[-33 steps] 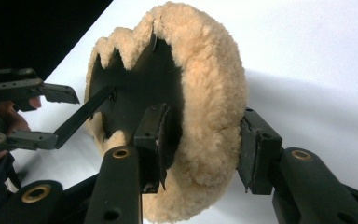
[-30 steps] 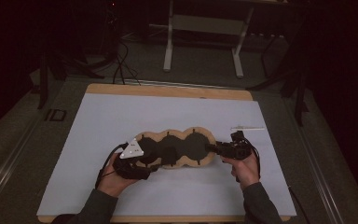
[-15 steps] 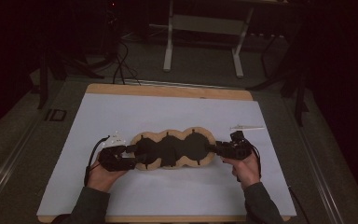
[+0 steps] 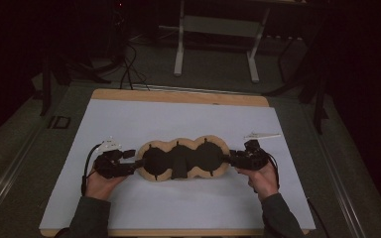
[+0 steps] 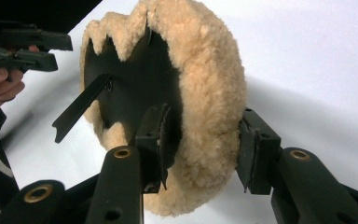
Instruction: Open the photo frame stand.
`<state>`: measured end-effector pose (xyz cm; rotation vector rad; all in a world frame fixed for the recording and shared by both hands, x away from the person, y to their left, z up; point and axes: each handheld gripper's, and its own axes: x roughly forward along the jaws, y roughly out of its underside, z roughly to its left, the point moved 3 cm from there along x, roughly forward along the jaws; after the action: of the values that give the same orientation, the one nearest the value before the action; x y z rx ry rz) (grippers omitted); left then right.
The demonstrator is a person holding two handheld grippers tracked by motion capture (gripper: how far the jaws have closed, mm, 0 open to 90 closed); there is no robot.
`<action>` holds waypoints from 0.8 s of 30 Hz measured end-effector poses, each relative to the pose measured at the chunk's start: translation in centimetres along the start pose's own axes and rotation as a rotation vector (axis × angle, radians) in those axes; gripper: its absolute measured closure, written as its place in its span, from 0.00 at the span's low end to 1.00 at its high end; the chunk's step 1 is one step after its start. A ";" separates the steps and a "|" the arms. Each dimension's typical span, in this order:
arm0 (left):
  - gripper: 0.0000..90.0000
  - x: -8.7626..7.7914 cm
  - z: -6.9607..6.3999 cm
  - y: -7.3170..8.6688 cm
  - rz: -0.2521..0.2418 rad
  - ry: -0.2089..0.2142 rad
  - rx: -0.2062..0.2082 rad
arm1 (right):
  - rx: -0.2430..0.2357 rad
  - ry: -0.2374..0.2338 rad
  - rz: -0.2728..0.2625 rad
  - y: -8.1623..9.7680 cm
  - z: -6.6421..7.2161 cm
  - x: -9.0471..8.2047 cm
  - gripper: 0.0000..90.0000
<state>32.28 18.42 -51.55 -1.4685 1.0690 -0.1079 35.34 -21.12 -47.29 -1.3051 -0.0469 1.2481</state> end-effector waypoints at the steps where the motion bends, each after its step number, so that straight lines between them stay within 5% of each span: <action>1: 0.42 0.0 0.1 0.0 0.000 0.004 -0.003 | -0.008 0.000 0.002 0.0 0.0 0.0 0.65; 4: 0.43 0.2 0.5 0.3 0.003 -0.017 0.003 | -0.023 0.002 0.004 0.0 0.1 -0.1 0.65; 24: 0.39 1.3 0.9 1.1 0.049 0.045 0.014 | -0.173 0.030 0.020 0.6 0.5 -0.2 0.65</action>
<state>33.00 18.50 -53.29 -1.4325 1.1377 -0.1141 34.55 -21.07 -47.49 -1.4762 -0.1233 1.2625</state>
